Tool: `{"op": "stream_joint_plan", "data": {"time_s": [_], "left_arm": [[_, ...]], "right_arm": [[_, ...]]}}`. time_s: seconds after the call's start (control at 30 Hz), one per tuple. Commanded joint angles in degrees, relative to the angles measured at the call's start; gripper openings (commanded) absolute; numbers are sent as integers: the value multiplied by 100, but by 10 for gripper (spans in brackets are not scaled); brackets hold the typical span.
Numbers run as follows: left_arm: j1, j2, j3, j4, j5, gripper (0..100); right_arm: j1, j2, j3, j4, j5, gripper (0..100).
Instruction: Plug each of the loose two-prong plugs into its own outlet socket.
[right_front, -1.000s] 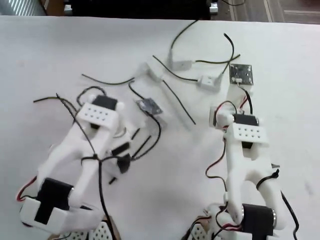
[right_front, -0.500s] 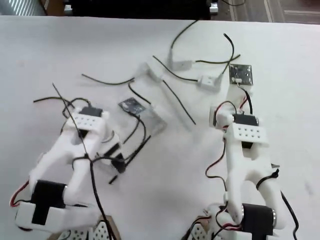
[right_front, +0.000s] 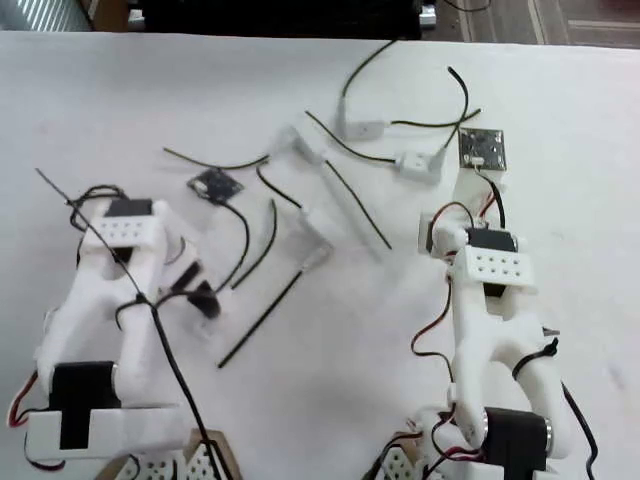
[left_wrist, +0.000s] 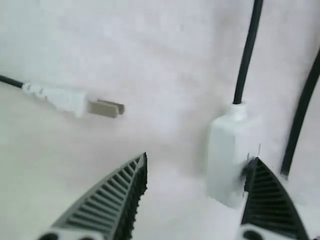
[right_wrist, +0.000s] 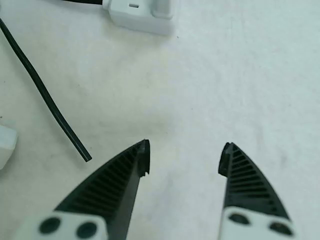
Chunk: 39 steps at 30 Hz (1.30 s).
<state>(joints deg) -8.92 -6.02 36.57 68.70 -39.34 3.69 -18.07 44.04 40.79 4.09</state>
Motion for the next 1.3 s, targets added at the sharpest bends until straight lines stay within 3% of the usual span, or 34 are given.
{"op": "stream_joint_plan", "data": {"time_s": [0.0, 0.27, 0.53, 0.7, 0.97, 1.27], "left_arm": [[-154, -171, -738, 571, -211, 312], [418, -180, -862, 1046, -220, 309], [418, -154, 44, -132, -220, 309], [382, -154, 387, -334, -185, 306], [479, -171, 932, -1020, -167, 146], [1508, -163, 888, -1644, -158, 68]], "right_arm": [[-4, -233, -44, -66, 0, 226], [-4, -233, -44, -75, 0, 226], [-4, -233, -44, -75, 0, 226], [-4, -233, -44, -75, 0, 226], [-4, -233, -44, -75, 0, 226], [-4, -233, -44, -66, 0, 226]]}}
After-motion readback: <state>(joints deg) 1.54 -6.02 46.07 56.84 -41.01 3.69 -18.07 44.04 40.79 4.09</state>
